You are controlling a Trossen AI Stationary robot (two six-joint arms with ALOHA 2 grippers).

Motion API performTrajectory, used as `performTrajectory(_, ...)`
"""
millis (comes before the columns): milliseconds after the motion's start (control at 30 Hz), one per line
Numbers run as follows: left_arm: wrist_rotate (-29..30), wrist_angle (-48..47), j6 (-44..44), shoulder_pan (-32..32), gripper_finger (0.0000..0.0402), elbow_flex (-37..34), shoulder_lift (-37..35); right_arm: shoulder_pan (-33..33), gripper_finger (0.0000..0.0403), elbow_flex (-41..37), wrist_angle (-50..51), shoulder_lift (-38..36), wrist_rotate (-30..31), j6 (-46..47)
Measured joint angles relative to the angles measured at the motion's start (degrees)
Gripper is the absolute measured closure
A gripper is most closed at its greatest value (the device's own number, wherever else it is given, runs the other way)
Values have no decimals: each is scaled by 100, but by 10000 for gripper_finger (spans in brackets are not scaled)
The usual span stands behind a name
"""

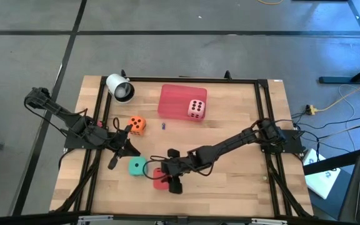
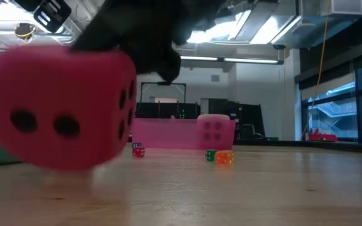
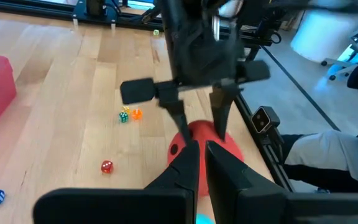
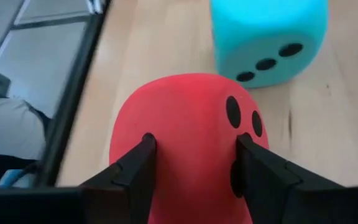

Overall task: Pick & Place Dice
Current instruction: Put the big red dice into the pink bin

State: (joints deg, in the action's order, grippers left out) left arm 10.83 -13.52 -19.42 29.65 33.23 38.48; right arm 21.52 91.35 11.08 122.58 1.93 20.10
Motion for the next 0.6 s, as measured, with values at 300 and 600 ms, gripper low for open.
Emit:
performTrajectory(300, -10, -2, -50, 0, 380, 0, 0, -9, 215, 7, 102, -380, 318, -306)
performTrajectory(600, -15, -2, -20, 0, 380, 0, 0, -9, 216, 15, 958, -1173, 1399, -767)
